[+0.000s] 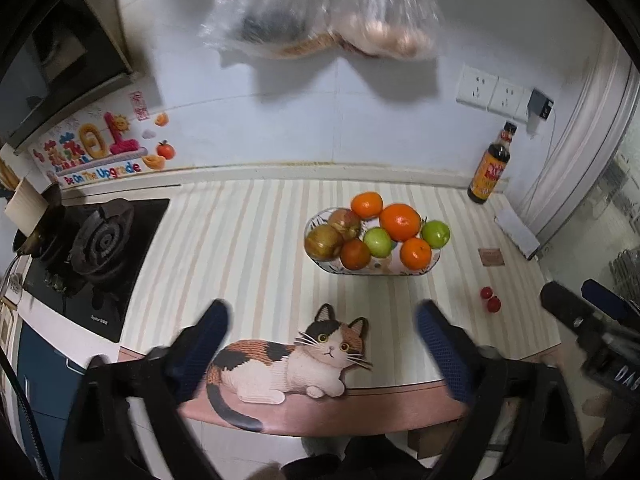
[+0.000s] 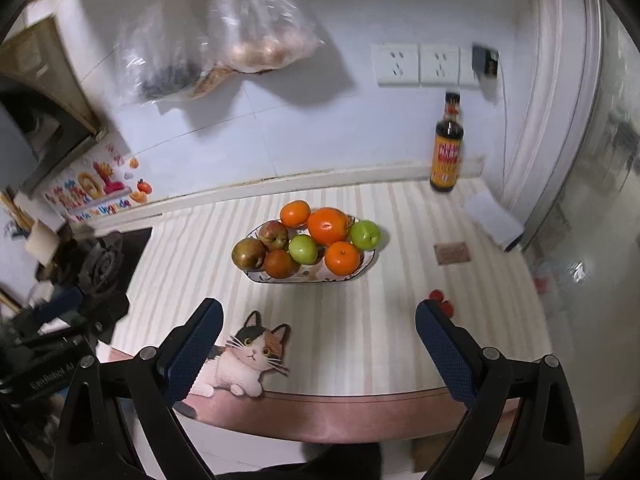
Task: Organize fruits
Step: 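Grasp a red cherry tomato with the right tool while the left tool grasps the other tomato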
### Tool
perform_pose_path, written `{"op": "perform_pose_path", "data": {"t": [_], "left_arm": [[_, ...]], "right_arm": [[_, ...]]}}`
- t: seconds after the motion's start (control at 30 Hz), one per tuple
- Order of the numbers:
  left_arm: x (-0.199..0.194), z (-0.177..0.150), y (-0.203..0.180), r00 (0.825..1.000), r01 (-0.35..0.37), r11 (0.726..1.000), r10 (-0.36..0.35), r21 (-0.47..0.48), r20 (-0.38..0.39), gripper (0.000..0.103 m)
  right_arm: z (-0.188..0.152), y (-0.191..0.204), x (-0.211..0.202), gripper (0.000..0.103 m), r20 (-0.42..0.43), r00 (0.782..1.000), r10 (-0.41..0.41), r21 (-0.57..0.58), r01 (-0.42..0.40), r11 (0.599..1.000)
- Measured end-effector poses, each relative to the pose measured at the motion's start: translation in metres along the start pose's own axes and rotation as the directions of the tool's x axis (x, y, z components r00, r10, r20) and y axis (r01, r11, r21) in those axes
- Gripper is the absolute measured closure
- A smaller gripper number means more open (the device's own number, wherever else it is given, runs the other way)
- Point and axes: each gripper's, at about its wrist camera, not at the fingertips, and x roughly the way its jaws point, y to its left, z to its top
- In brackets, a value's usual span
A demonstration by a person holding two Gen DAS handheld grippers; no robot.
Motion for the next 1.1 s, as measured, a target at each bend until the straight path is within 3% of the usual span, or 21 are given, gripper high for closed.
{"op": "perform_pose_path", "data": {"t": [0.13, 0.33, 0.4, 0.43, 0.47, 0.57, 0.8, 0.83, 0.9, 1.1], "left_arm": [[0.023, 0.014, -0.023, 1.000, -0.005, 1.000, 0.006, 0.031, -0.023, 0.000], [0.083, 0.032, -0.080, 0.994, 0.009, 0.994, 0.003, 0.113, -0.105, 0.000], [0.107, 0.034, -0.101, 0.989, 0.015, 0.990, 0.005, 0.140, -0.146, 0.000], [0.120, 0.035, -0.114, 0.986, 0.019, 0.987, 0.008, 0.158, -0.168, 0.000], [0.131, 0.034, -0.124, 0.983, 0.022, 0.984, 0.011, 0.175, -0.186, 0.000], [0.168, 0.032, -0.155, 0.968, 0.030, 0.974, 0.027, 0.223, -0.249, 0.000], [0.225, 0.023, -0.195, 0.931, 0.048, 0.960, 0.058, 0.277, -0.360, 0.000], [0.230, 0.021, -0.199, 0.928, 0.048, 0.957, 0.062, 0.285, -0.367, 0.000], [0.237, 0.021, -0.207, 0.923, 0.056, 0.954, 0.062, 0.293, -0.379, 0.000], [0.256, 0.023, -0.234, 0.909, 0.122, 0.947, 0.013, 0.296, -0.417, 0.000]], "right_arm": [[0.013, -0.059, 0.030, 0.004, -0.048, 0.999, 0.016, 0.103, -0.011, 0.995], [0.011, -0.165, 0.094, 0.005, -0.154, 0.985, -0.073, 0.223, 0.106, 0.969], [0.003, -0.197, 0.124, 0.020, -0.205, 0.978, -0.045, 0.275, 0.101, 0.956], [0.000, -0.207, 0.138, 0.035, -0.224, 0.974, -0.032, 0.289, 0.098, 0.952], [-0.005, -0.216, 0.152, 0.039, -0.244, 0.969, -0.024, 0.297, 0.098, 0.950], [-0.019, -0.233, 0.192, 0.046, -0.291, 0.957, -0.001, 0.294, 0.090, 0.952], [-0.035, -0.234, 0.253, 0.053, -0.348, 0.937, 0.043, 0.274, 0.058, 0.960], [-0.036, -0.234, 0.259, 0.060, -0.353, 0.934, 0.044, 0.272, 0.058, 0.961], [-0.037, -0.234, 0.263, 0.071, -0.344, 0.938, 0.046, 0.268, 0.051, 0.962], [-0.038, -0.253, 0.236, 0.071, -0.290, 0.957, 0.013, 0.279, 0.072, 0.957]]}}
